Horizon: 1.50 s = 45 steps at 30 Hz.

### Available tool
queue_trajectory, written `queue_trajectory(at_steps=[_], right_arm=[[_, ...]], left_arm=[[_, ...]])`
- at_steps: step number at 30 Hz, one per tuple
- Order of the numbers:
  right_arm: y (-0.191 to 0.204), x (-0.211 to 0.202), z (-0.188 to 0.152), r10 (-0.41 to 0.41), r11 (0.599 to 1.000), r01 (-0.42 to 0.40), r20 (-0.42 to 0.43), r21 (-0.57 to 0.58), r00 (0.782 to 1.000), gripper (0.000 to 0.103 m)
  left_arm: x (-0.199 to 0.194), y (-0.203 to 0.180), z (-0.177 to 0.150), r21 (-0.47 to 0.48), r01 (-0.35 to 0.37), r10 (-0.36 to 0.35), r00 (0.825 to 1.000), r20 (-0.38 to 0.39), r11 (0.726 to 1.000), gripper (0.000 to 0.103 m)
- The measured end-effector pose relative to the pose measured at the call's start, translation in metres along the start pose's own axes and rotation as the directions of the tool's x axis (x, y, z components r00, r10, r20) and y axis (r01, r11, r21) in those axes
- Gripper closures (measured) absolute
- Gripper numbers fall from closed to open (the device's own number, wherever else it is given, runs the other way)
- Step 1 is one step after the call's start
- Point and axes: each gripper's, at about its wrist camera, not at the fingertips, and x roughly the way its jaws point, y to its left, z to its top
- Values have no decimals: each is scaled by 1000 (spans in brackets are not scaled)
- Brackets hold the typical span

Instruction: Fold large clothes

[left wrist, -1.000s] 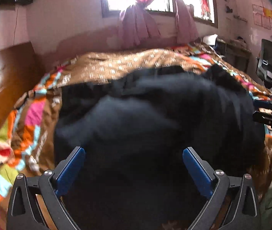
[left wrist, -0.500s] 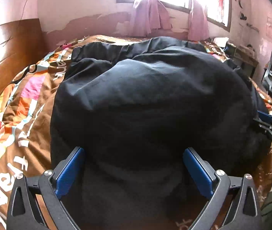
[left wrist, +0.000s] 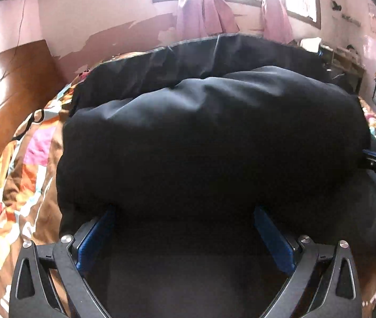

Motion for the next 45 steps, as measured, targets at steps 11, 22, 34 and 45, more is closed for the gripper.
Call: queue_trajectory(at_steps=[11,22,34,45], right_arm=[[1,22,75,-5,996,6,11,-92,1000,5],[-6,60,104,12,985,-19,-39,-171,999,4],[-18,95,102,67,992,-70,-31,-105,997,1],[-23,110,101,96,992,-95,13,-83,995,1]], left_arm=[[9,7,49,-28,61,-59,996,62,998,0],[66,17,87,-135,58,-57,998,11,989,0],[106,27,88,-203,87,-83,996,27,975,0],[118,30,87,-246,120,-112,993,46,962,0]])
